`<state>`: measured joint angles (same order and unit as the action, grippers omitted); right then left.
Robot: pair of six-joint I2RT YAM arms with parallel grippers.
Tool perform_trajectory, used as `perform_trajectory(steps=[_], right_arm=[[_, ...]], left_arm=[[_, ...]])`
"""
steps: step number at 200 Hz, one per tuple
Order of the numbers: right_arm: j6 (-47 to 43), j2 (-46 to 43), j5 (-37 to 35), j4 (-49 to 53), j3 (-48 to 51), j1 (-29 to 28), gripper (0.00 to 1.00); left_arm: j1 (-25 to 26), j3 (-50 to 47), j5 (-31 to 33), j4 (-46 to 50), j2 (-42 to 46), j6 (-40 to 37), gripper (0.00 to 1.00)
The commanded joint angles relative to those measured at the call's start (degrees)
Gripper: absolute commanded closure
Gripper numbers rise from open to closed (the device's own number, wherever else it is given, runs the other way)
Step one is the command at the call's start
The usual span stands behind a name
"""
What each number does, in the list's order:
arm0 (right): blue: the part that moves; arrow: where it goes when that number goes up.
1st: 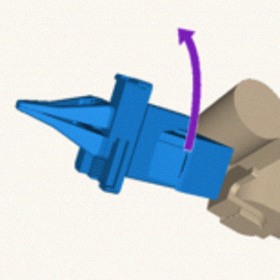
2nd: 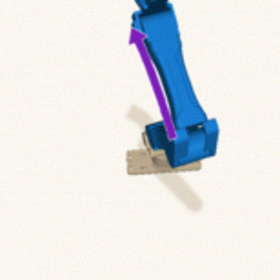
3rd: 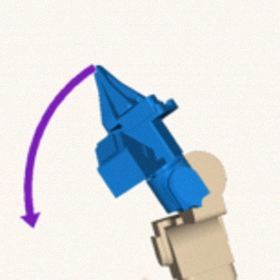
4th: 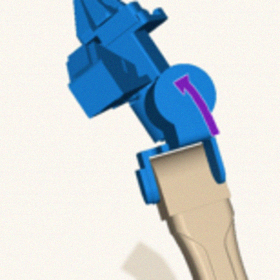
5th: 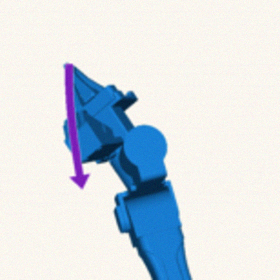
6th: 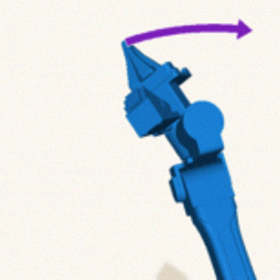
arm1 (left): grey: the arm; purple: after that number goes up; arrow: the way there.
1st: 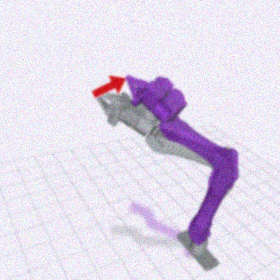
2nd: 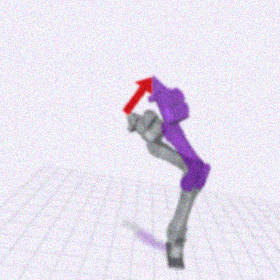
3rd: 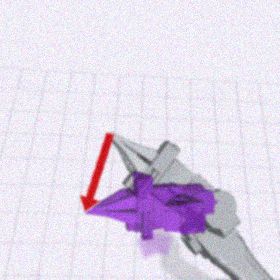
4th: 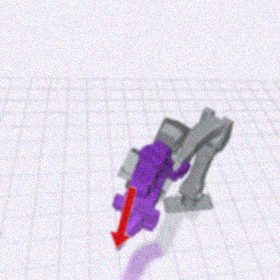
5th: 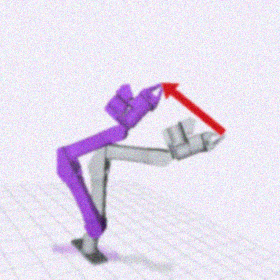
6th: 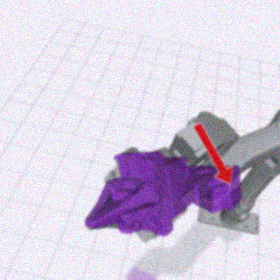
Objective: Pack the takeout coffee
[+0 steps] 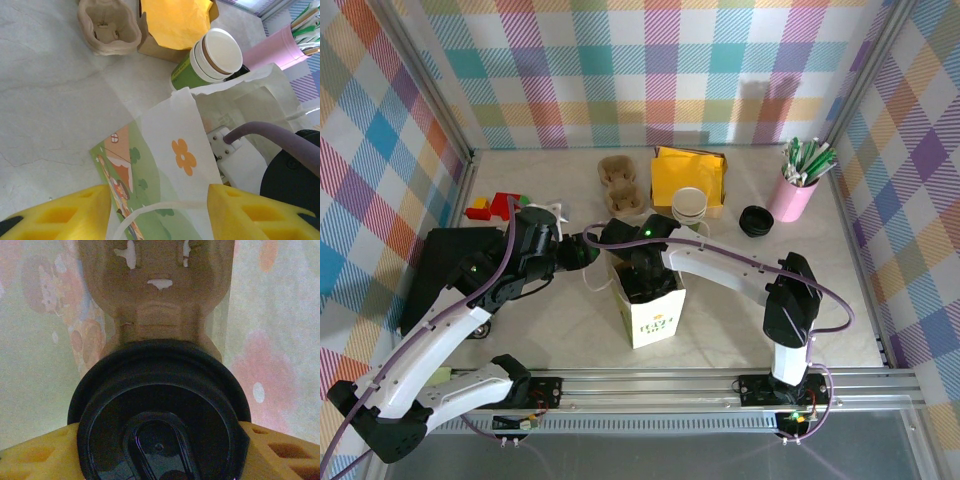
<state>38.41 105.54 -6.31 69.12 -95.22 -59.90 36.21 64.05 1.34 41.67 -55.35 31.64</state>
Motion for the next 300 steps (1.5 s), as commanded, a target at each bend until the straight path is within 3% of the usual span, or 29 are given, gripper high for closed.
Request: perform_trajectory(steps=[1, 300], right_arm=[[1.0, 0.1, 2.1, -0.5, 2.1, 0.1, 0.51], [2.3, -0.5, 2.4, -7.1, 10.1, -0.1, 0.51]], left_arm=[[-0.5, -0.5, 0.4, -1.3, 0.6, -1.0, 0.46], [-0.5, -1.2, 1.0, -1.9, -0.2, -0.7, 0.45]])
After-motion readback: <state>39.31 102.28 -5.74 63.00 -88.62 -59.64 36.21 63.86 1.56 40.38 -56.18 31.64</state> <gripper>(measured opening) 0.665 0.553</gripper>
